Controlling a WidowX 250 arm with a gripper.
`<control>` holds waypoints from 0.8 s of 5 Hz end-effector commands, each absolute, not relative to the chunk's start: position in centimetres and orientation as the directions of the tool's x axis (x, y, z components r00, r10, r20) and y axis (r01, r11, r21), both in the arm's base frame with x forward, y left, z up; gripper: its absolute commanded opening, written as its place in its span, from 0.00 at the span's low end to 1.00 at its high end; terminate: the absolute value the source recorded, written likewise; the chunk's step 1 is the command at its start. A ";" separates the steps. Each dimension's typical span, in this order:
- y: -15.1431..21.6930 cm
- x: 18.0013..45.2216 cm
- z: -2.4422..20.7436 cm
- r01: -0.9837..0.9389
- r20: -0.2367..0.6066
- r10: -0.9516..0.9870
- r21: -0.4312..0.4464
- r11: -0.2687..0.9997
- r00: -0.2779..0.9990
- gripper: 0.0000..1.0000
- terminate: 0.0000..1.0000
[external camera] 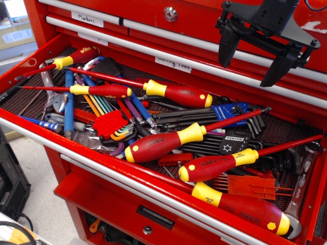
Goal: Pick up red srewdriver
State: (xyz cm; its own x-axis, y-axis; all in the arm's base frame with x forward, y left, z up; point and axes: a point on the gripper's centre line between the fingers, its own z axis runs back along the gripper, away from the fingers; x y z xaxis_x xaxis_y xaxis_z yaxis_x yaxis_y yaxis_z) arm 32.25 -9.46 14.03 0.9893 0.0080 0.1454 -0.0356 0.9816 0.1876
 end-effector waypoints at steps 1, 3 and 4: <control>-9.5 32.3 14.0 -0.036 0.145 0.008 0.188 0.982 0.989 1.00 0.00; -8.0 31.1 11.1 0.077 0.139 -0.107 0.207 0.975 0.985 1.00 0.00; -6.9 30.3 9.2 0.119 0.160 -0.152 0.198 0.973 0.975 1.00 0.00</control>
State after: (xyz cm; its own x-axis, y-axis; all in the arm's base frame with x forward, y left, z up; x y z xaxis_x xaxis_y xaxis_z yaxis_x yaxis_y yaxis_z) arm 29.54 -6.61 7.24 0.9810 -0.1636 0.1040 0.1390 0.9676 0.2108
